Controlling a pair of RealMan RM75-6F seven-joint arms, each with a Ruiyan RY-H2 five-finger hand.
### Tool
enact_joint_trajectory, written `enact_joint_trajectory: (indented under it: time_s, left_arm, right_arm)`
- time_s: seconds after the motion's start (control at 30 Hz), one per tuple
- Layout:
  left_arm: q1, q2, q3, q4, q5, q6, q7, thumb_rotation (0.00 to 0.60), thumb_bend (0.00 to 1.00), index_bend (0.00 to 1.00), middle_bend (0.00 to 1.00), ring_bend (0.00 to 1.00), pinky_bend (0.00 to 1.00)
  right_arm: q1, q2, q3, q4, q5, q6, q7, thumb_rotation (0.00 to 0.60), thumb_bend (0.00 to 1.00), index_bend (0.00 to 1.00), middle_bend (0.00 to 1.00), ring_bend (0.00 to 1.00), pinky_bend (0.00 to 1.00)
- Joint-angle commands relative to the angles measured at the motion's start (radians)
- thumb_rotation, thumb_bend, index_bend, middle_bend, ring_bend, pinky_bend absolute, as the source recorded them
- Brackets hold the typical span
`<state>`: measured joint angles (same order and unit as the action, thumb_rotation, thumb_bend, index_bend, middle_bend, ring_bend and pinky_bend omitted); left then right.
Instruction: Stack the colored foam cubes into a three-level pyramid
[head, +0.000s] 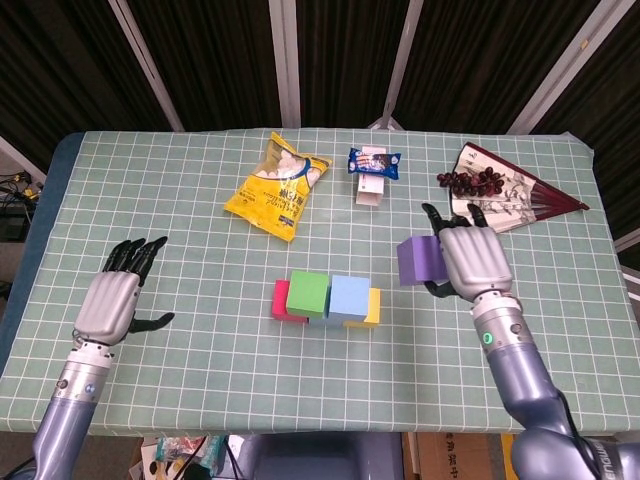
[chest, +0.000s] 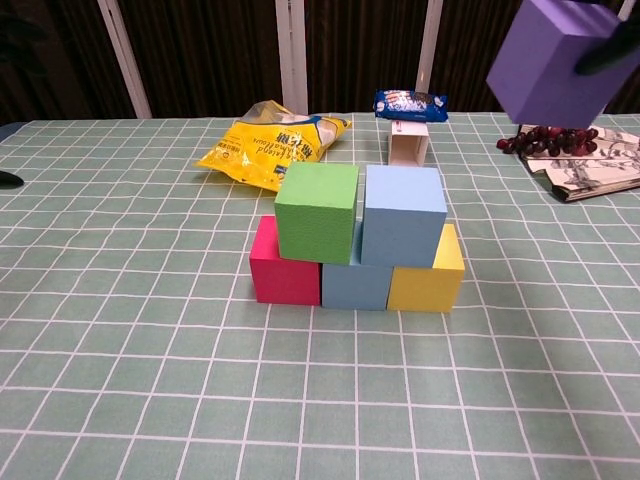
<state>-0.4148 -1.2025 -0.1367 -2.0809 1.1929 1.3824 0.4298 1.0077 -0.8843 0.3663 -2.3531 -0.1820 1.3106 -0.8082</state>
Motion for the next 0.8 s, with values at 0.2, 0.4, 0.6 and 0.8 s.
enact_joint_trajectory:
  time_s: [0.2,0.4,0.6,0.8]
  left_arm:
    - [0.002,0.023,-0.014,-0.003,-0.021,-0.017,-0.03,0.6,0.05,0.0,0.12,0.08,0.05]
    - [0.008,0.057,-0.03,-0.03,-0.015,-0.007,-0.049,0.6,0.06,0.0,0.12,0.08,0.05]
    - [0.015,0.081,-0.04,-0.051,-0.009,0.003,-0.059,0.6,0.06,0.0,0.12,0.08,0.05]
    - [0.017,0.092,-0.042,-0.055,-0.016,-0.004,-0.07,0.6,0.07,0.0,0.12,0.08,0.05]
  right_arm:
    - [0.195,-0.191,0.049,-0.003,0.167,0.251,-0.156,0.6,0.29,0.0,0.46,0.23,0.0]
    - [0.28,-0.29,0.065,-0.003,0.24,0.372,-0.225,0.6,0.29,0.0,0.46,0.23,0.0]
    - [0.339,-0.362,0.092,-0.003,0.303,0.49,-0.271,0.6,0.29,0.0,0.46,0.23,0.0]
    - [0.354,-0.396,0.118,-0.003,0.324,0.553,-0.276,0.6,0.29,0.0,0.46,0.23,0.0]
